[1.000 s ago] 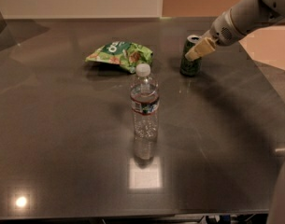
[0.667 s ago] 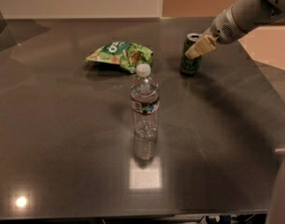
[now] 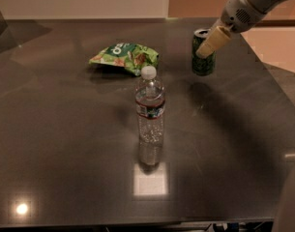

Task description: Knock green can over

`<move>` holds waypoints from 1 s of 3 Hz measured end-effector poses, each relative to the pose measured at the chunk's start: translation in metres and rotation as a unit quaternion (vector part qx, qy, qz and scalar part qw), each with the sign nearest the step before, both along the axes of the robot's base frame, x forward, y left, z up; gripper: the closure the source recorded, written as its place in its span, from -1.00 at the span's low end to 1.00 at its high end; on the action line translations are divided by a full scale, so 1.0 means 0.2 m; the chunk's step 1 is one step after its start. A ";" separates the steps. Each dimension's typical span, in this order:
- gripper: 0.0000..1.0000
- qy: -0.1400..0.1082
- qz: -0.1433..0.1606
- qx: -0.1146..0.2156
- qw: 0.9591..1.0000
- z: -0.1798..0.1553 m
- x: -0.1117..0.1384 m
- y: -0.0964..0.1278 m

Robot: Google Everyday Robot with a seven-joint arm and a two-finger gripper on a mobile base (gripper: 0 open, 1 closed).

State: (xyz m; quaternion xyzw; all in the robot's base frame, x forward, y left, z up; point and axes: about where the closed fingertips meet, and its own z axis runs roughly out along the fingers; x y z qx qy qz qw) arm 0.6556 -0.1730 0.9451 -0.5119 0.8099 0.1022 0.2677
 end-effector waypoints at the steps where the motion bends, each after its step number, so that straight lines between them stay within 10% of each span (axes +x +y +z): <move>1: 1.00 0.032 0.020 -0.056 0.998 0.07 -0.17 -0.03; 3: 1.00 0.073 0.040 -0.141 0.987 0.07 -0.41 -0.11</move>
Offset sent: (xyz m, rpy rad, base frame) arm -0.1256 -0.0357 0.0333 -0.3380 0.2468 0.1107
